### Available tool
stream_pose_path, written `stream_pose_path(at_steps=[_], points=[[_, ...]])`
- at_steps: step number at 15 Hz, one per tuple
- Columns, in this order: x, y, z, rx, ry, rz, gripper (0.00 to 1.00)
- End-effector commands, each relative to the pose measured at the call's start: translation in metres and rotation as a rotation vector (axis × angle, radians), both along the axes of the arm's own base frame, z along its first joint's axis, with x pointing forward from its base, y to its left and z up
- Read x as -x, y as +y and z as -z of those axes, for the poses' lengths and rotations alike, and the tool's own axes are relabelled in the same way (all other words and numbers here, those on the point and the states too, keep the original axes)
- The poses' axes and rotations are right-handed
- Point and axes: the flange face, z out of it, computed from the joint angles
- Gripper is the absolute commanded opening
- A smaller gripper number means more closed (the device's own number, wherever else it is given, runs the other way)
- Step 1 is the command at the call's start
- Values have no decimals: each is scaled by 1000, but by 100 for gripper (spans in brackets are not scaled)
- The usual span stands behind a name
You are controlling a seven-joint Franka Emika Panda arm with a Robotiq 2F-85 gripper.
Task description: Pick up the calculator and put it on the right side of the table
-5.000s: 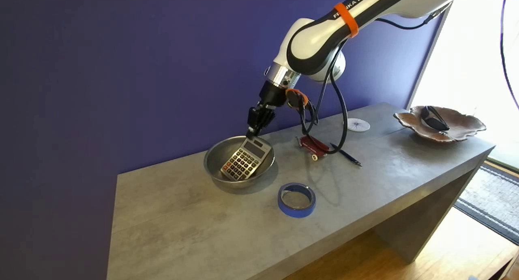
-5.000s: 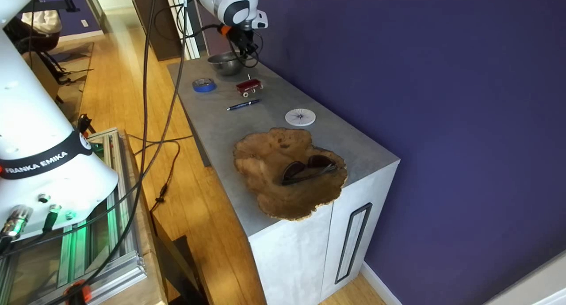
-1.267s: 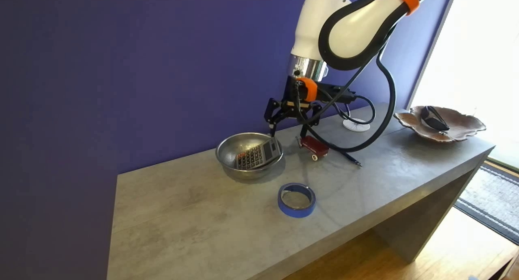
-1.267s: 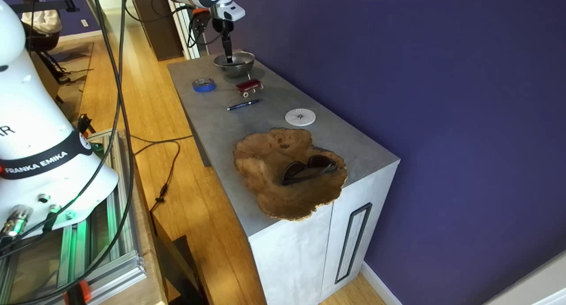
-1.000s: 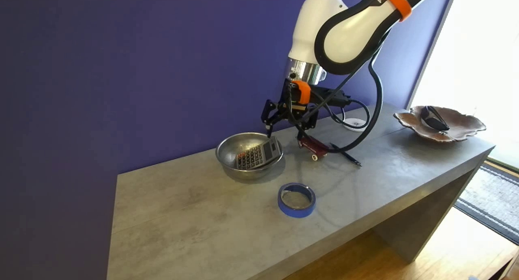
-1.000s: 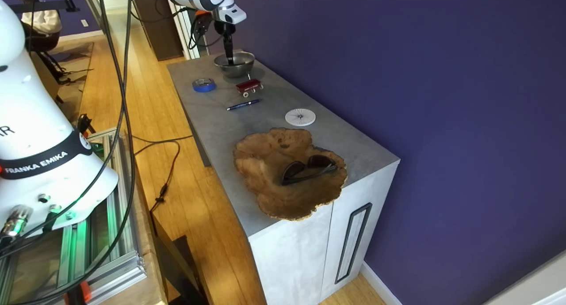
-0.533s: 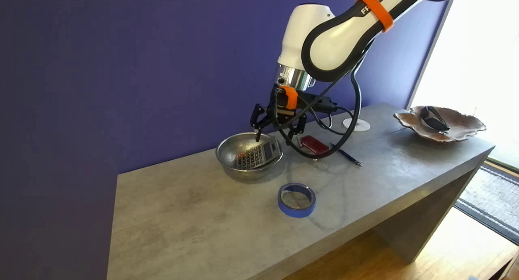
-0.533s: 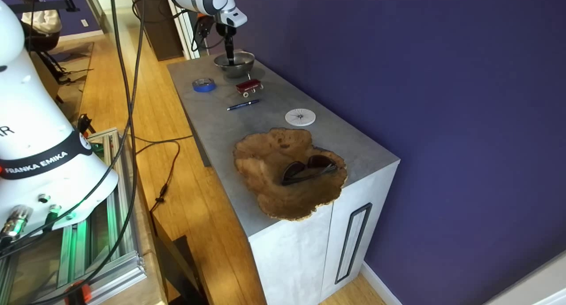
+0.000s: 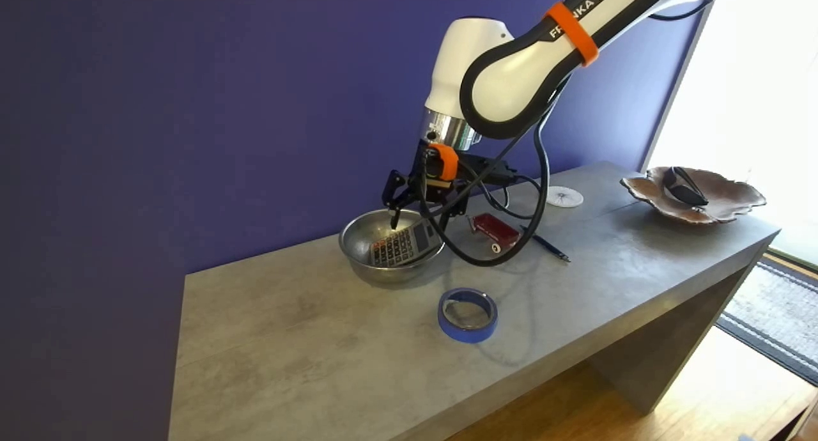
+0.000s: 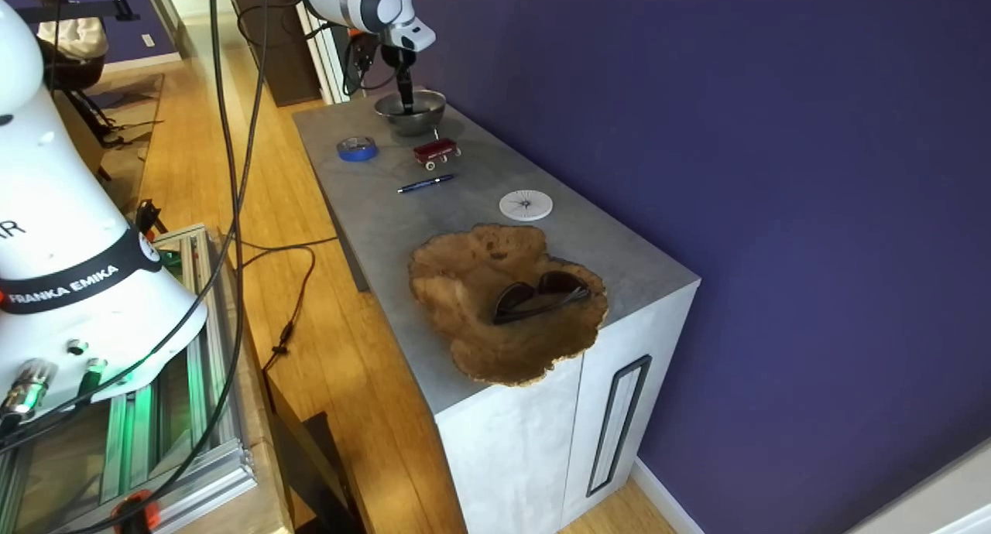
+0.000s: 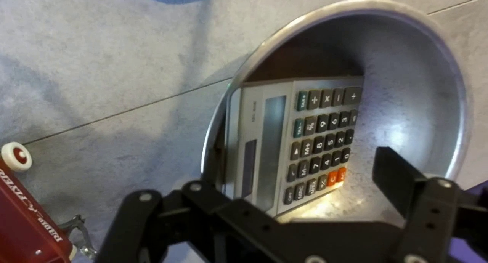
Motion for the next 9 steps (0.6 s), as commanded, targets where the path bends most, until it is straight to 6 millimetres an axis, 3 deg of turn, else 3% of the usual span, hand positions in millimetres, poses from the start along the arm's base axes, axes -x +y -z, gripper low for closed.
stream_pose_path(at_steps=[1,7,8,9], points=[[-10,6,4,5,4,-26,100],[-22,5,16,-11,29,-49,100],[-24,4,19,-7,36,-51,75],[-25,3,22,-3,39,-52,74]])
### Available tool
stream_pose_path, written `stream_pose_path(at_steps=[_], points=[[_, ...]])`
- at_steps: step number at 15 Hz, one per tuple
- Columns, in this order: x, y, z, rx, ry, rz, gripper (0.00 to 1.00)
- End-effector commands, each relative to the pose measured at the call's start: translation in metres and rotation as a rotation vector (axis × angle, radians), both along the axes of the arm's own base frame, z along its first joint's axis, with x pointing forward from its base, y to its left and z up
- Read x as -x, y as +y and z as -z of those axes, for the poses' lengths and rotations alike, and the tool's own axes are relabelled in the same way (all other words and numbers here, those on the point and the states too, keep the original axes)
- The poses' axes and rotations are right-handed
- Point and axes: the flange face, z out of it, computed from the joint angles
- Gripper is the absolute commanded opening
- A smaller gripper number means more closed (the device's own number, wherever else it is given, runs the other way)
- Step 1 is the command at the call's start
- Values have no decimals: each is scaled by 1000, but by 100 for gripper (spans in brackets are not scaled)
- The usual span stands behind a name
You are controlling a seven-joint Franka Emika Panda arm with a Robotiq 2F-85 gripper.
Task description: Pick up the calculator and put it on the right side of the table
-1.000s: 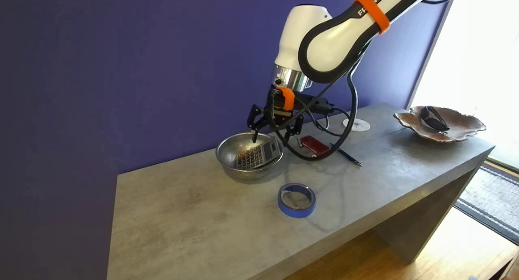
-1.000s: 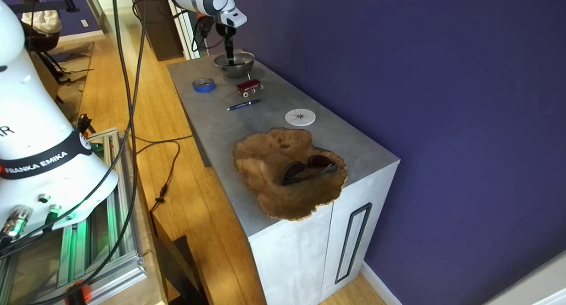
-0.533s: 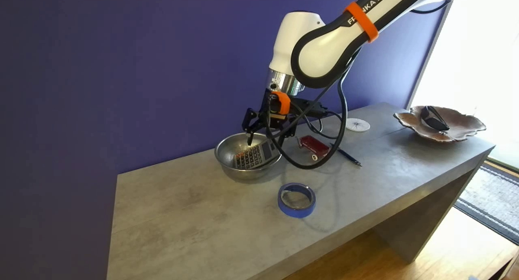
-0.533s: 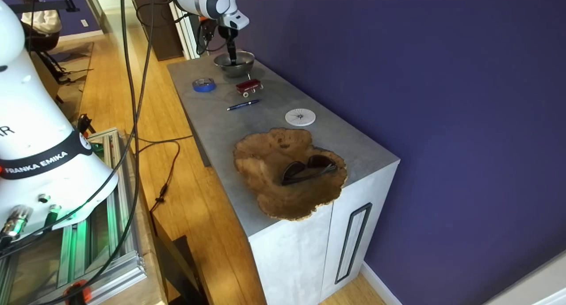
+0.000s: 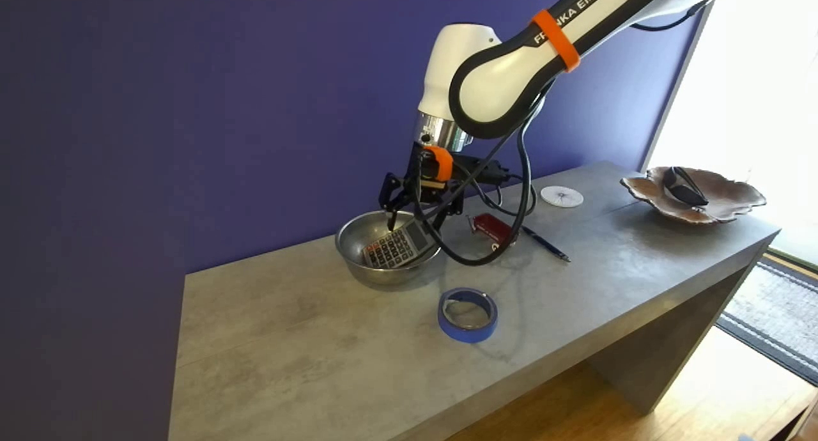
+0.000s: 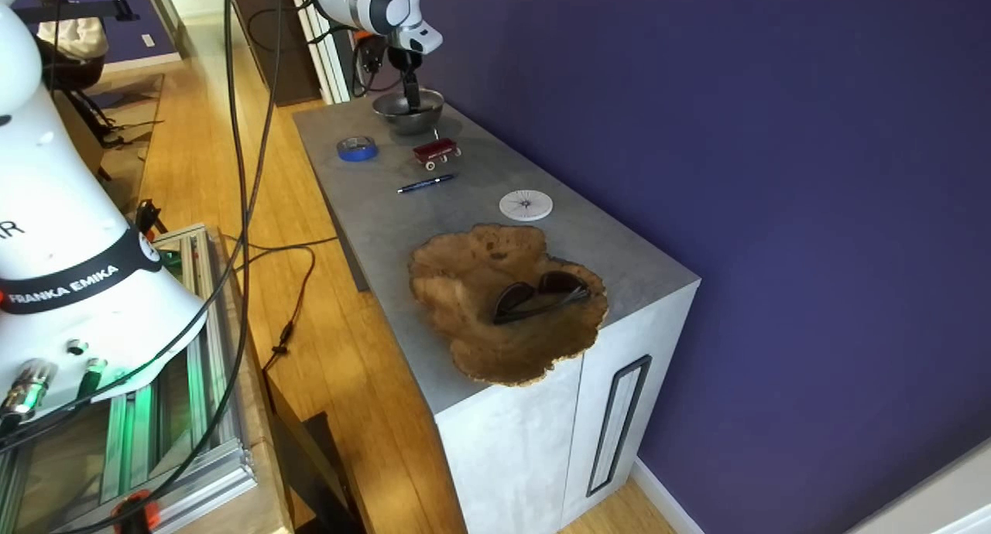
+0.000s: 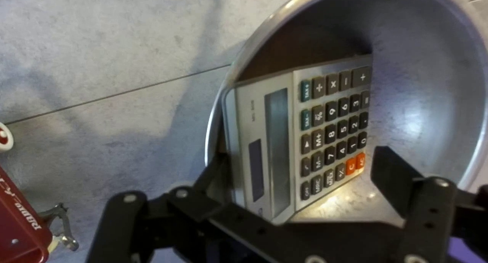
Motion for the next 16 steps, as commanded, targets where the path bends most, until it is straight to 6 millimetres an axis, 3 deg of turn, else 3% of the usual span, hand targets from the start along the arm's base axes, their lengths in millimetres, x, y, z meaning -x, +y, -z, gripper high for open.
stream_pose_path(at_steps=[1,8,12,15,16], points=[[-12,1,16,-12,30,-13,66],[-22,2,19,-79,37,-78,19],[-23,3,-6,-162,54,-122,8],[-24,-8,-27,-231,51,-109,0],[-25,-15,-31,-252,50,-98,4]])
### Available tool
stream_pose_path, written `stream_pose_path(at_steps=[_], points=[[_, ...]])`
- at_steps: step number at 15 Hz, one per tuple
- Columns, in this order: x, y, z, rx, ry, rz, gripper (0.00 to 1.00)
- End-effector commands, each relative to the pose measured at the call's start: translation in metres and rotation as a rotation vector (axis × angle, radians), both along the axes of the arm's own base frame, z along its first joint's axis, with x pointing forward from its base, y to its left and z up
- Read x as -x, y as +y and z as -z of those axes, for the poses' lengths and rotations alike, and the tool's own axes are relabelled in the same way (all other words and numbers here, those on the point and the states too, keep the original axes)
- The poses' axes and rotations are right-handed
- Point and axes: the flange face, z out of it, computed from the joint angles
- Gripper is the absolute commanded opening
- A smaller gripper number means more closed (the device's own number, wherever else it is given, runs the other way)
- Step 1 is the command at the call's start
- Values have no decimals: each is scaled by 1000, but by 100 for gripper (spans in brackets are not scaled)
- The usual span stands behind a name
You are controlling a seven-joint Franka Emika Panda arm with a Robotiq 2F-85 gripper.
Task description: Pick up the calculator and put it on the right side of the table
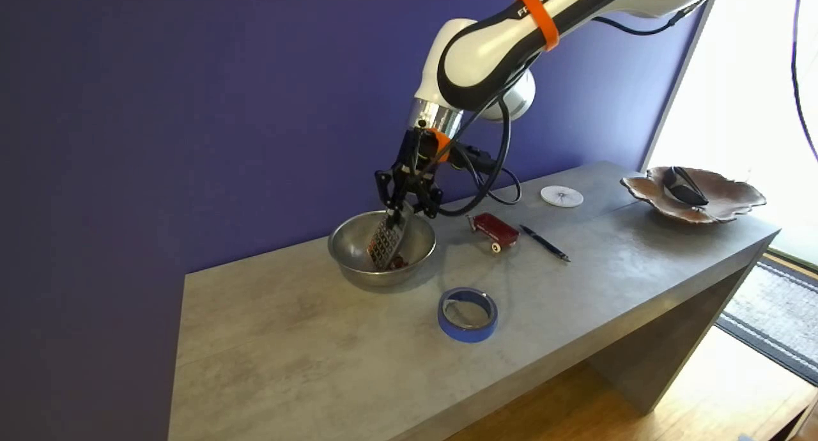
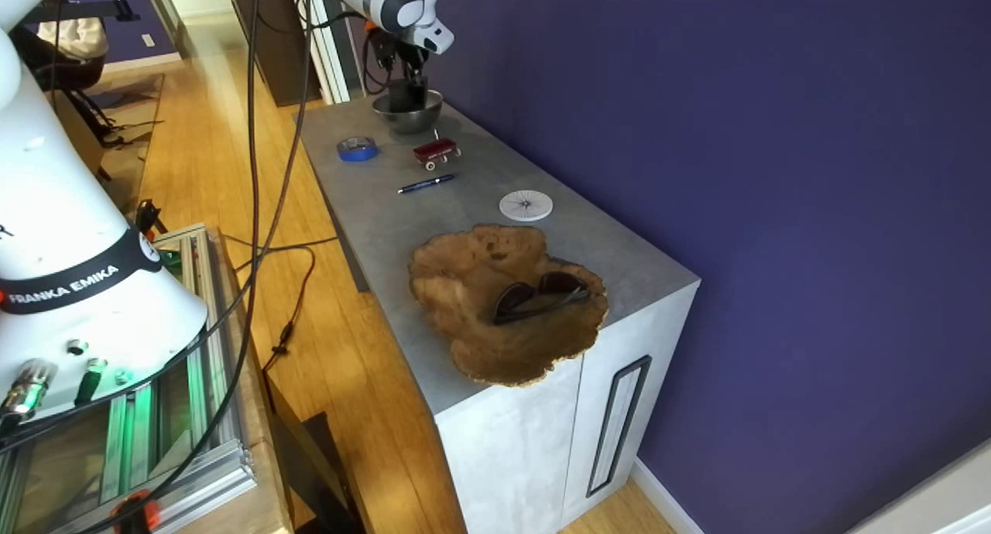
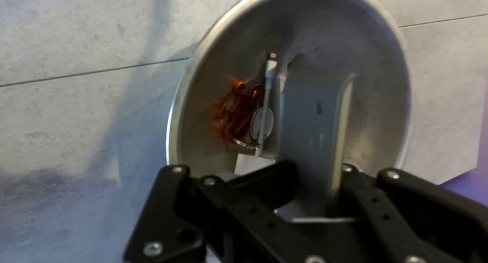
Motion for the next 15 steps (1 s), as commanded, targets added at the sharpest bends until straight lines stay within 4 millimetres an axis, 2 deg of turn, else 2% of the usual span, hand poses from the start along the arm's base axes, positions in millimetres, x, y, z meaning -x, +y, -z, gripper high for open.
stream_pose_path(at_steps=[1,3,6,10,12,13,14,15], points=[[-2,-20,-26,-89,20,23,4],[-3,-41,-39,-131,1,69,4],[7,-73,-54,-147,-39,105,4],[33,-109,-56,-59,-105,-7,4],[45,-127,-56,-29,-174,1,4],[52,-137,-56,-34,-194,61,4],[28,-113,-47,-51,-152,21,18],[35,-120,-47,-46,-174,39,18]])
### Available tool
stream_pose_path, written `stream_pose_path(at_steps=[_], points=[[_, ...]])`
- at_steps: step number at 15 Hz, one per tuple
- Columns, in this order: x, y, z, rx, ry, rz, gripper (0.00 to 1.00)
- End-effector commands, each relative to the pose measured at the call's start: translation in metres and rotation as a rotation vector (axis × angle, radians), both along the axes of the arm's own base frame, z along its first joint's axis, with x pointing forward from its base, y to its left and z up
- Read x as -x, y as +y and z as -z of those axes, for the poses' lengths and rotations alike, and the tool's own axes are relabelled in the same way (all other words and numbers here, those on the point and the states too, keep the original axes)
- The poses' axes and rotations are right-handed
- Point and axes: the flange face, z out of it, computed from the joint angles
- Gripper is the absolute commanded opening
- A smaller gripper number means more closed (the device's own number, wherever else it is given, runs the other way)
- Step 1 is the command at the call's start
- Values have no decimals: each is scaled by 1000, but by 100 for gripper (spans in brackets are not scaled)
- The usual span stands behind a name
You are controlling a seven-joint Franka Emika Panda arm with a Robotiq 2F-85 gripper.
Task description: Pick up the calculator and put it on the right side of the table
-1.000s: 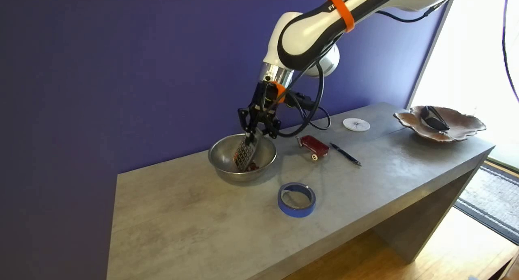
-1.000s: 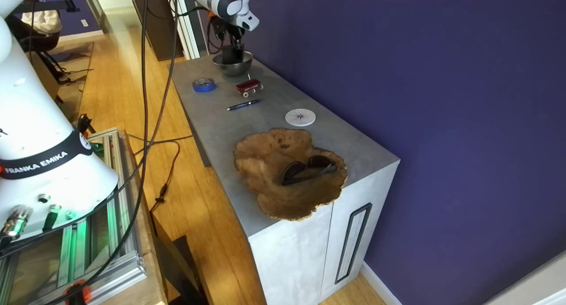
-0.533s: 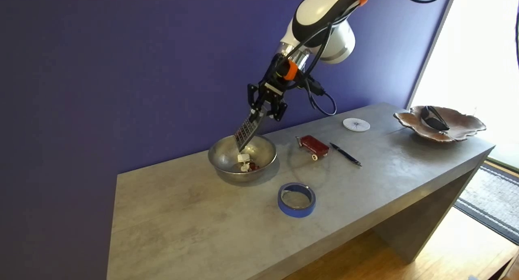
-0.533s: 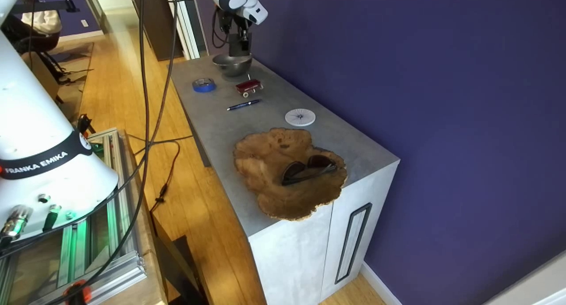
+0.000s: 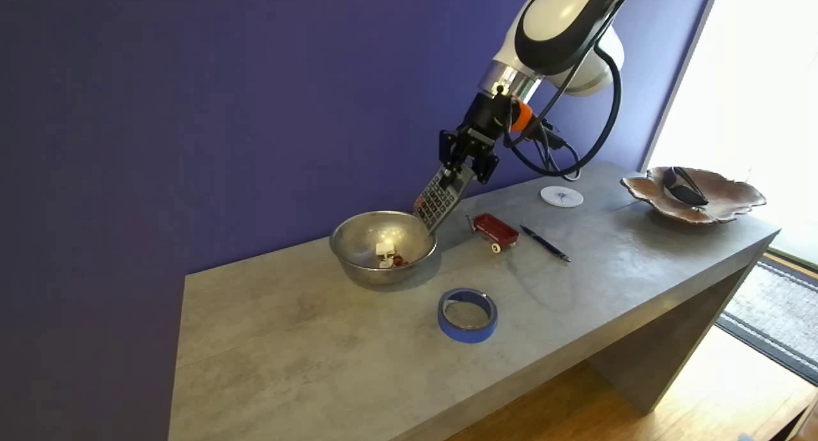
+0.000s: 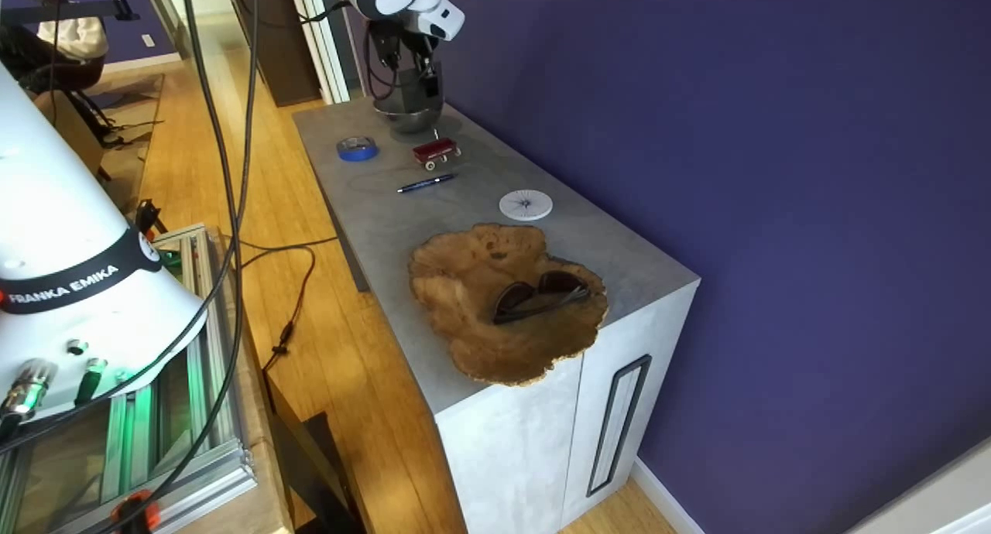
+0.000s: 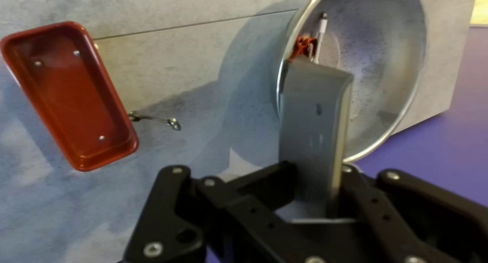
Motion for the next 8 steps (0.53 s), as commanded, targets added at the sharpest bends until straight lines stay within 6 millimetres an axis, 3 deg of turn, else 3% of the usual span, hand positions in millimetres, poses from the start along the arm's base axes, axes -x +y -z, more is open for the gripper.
stream_pose_path(at_steps=[1,2,3,8], points=[[5,-4,-1,5,-7,10,18],[8,-7,-2,10,-10,12,18],[10,-8,-3,12,-10,13,4],[7,-42,-43,-201,-34,-60,4]])
